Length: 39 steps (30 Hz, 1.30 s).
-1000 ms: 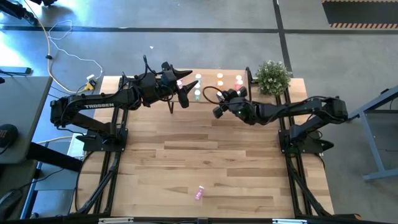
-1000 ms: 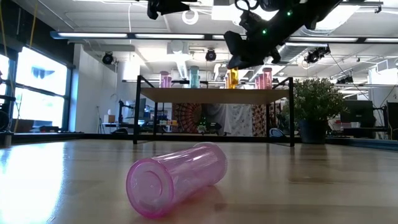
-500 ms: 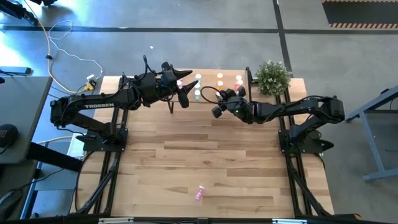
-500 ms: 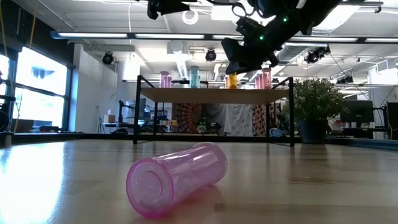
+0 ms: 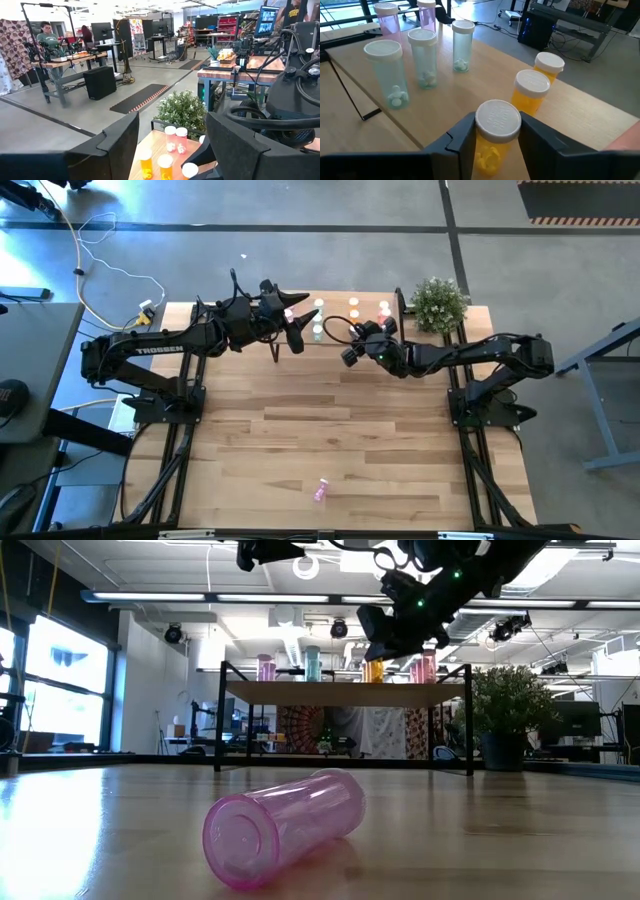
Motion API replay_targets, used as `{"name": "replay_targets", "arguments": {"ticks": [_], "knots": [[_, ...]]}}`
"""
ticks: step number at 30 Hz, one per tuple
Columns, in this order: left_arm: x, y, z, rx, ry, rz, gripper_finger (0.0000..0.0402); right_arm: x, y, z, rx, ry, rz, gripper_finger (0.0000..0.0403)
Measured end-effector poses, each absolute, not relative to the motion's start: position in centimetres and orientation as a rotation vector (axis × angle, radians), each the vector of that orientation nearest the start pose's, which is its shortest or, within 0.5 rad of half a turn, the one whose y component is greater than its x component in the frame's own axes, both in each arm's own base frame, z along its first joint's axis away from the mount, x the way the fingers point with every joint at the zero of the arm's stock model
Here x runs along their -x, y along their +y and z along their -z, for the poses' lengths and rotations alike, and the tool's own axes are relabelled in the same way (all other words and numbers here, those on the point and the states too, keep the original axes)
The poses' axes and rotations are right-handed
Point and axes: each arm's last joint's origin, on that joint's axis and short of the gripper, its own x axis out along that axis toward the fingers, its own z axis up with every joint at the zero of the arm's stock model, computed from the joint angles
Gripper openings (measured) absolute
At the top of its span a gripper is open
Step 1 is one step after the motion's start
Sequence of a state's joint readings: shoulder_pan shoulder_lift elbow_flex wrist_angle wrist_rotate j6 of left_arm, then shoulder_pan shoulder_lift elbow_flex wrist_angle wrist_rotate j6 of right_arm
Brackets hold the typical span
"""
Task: Pick and place medicine bottles onto shelf by color
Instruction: Put the orange pill bottle on the shelf aligned with the other orange pill bottles, then put the violet pill bottle on the shelf aligned with the other violet pill bottles
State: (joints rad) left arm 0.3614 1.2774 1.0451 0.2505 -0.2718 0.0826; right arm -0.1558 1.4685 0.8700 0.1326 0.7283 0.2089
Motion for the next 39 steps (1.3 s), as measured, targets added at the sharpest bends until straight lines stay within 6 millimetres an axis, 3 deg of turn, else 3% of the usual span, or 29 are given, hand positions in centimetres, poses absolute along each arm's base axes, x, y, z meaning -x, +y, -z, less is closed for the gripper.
{"name": "replay_targets", "arguments": {"ticks": [12, 22, 29, 39], "knots": [[-27.0, 11.0, -36.0, -0.080, 0.007, -0.634, 0.0220, -30.3, -6.7, -23.8, -0.058, 0.364, 0.907, 0.0172], [-27.0, 11.0, -36.0, -0.080, 0.008, -0.634, 0.0220, -31.1, -6.9, -26.3, -0.021, 0.362, 0.912, 0.0181], [-25.8, 10.6, -36.6, -0.079, 0.027, -0.634, 0.0220, -31.3, -6.5, -30.7, -0.062, 0.374, 0.910, 0.0181], [-21.6, 8.7, -37.6, 0.025, 0.143, -0.551, 0.0220, -30.1, -3.4, -37.1, -0.532, 0.488, 0.688, 0.0181]]}}
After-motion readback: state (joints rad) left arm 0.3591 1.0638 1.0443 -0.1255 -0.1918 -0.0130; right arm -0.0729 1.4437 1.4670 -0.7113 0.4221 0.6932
